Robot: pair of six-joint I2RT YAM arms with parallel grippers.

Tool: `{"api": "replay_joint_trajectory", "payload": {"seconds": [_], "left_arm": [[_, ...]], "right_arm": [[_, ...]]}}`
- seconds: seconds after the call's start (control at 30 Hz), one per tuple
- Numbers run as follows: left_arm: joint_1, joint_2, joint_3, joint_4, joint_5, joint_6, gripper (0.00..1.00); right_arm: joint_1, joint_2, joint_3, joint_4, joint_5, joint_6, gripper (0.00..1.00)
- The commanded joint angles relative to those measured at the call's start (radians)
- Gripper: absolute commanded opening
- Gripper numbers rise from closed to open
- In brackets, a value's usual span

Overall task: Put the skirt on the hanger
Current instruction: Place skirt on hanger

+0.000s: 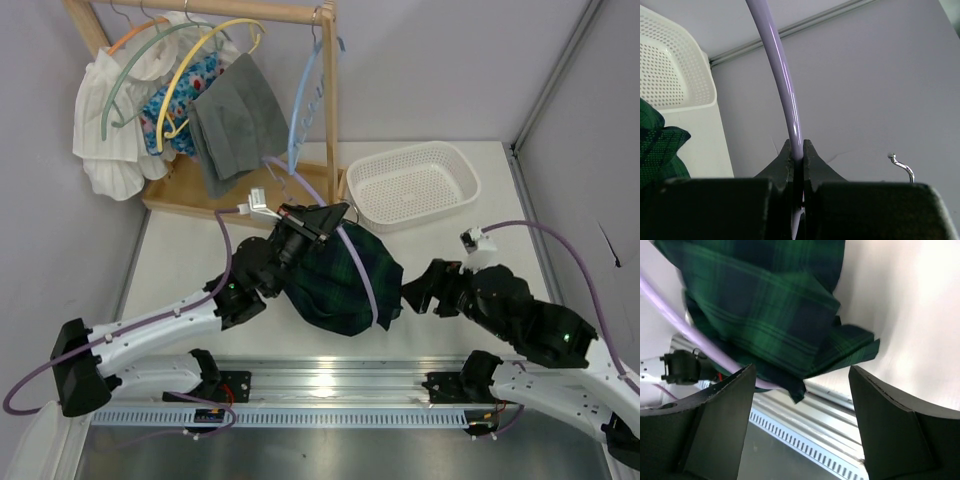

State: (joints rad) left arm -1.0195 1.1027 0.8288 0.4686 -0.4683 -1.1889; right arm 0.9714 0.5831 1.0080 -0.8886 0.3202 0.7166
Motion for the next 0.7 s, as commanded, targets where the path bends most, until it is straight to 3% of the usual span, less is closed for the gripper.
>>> {"api": "replay_joint_trajectory", "payload": {"seconds": [0.0,0.2,0.37,0.67], "left_arm": [[0.006,-0.084,0.009,0.045,-0.01,-0.031,0.0],[0.006,-0.13,-0.016,0.022,-0.015,-0.044,0.0],[0.006,-0.162,-0.033,0.019,-0.023,-0.046,0.0],[0.007,-0.202,-0.057,-0.001,-0.053,-0.032,0.0]], "right_arm": [[0.0,-0.098,-0.101,0.257,-0.115,0.093,0.8],[0.003,-0.051,-0.154,0.339,-0.136,0.113,0.82],[0.013,0.012,-0.221,0.474,-0.152,0.164,0.77],[0.079,0.054,-0.154,0.301,-0.04,0.221,0.75]]}}
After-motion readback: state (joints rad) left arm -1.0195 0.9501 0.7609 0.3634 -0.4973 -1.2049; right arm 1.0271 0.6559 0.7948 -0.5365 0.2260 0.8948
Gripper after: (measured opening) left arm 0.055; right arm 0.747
